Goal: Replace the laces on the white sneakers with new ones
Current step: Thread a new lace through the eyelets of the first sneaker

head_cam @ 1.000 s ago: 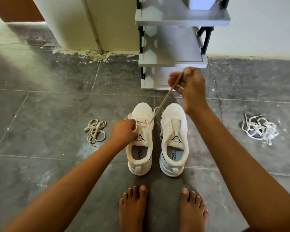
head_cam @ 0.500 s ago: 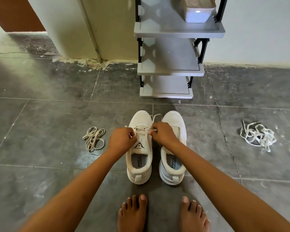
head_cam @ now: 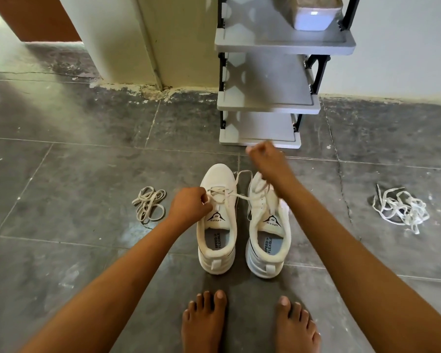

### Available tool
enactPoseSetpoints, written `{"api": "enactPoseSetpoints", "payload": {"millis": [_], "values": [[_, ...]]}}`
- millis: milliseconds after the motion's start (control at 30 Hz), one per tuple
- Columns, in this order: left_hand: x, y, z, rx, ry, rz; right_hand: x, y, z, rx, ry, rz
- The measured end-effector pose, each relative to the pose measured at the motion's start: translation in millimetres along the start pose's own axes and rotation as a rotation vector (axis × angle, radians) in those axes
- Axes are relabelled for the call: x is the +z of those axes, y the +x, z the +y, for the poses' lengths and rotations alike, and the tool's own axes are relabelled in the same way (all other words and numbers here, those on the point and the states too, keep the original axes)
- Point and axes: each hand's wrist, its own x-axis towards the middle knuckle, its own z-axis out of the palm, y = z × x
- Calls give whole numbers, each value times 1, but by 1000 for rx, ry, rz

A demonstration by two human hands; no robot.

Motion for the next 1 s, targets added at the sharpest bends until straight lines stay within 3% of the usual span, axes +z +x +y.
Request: {"api": "enactPoseSetpoints", "payload": {"millis": [100,200,333,500,567,733,1000], "values": [[1,-1,0,14,9,13,28,-14,39,-78,-450,-197],[3,-1,0,36,31,28,44,-25,52,-81,-653,-328],[4,0,-2,34,63,46,41,-18,47,-106,-598,-197],[7,-1,-7,29,86,91,-14,17,38,20,-371,111],[8,1,-4,48,102,79,-21,21,37,4,-428,58],[9,2,-4,62,126,73,35,-10,48,-79,-679,-303],[12,5,-6,68,160,75,31,-8,52,-15,-463,-55]]}}
